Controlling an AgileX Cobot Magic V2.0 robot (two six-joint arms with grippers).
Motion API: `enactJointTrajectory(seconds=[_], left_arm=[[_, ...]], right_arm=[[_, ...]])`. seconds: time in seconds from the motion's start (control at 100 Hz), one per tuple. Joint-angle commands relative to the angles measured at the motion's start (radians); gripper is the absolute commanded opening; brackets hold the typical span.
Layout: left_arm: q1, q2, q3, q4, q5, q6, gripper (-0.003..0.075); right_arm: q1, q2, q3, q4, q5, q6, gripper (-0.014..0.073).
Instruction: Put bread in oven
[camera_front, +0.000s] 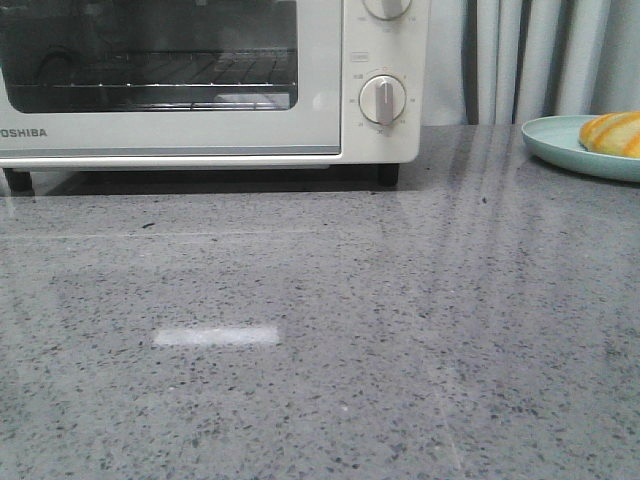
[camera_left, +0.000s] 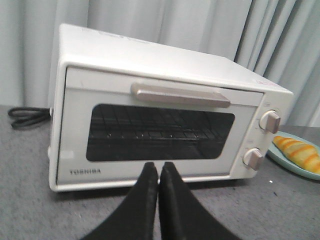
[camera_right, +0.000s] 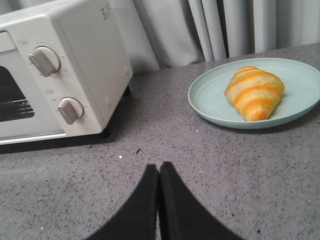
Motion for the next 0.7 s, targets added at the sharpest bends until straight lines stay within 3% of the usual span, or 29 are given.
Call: enactJointTrajectory(seconds=[0.0, 0.36, 0.52, 0.69], left_arm=[[-0.050, 0.113, -0.114, -0.031, -0.089, 0.087, -0.0021], [-0.361, 0.471, -0.323, -0.030, -0.339, 0.217, -0.0021], [-0.386, 0.613, -0.366, -0.030, -0.484, 0.217, -0.0021], [-0.386, 0.733, -0.404, -0.025, -0.515, 0.219, -0.0021]], right_arm=[[-0.001, 0.094, -0.079, -0.011, -0.097, -0.007, -0.0048], [-0.001, 0.223, -0.120, -0.010, -0.107, -0.007, -0.0048], [-0.001, 0.223, -0.120, -0.010, -0.104, -0.007, -0.0048], [-0.001, 0.223, -0.120, -0.010, -0.087, -0.007, -0.0049]])
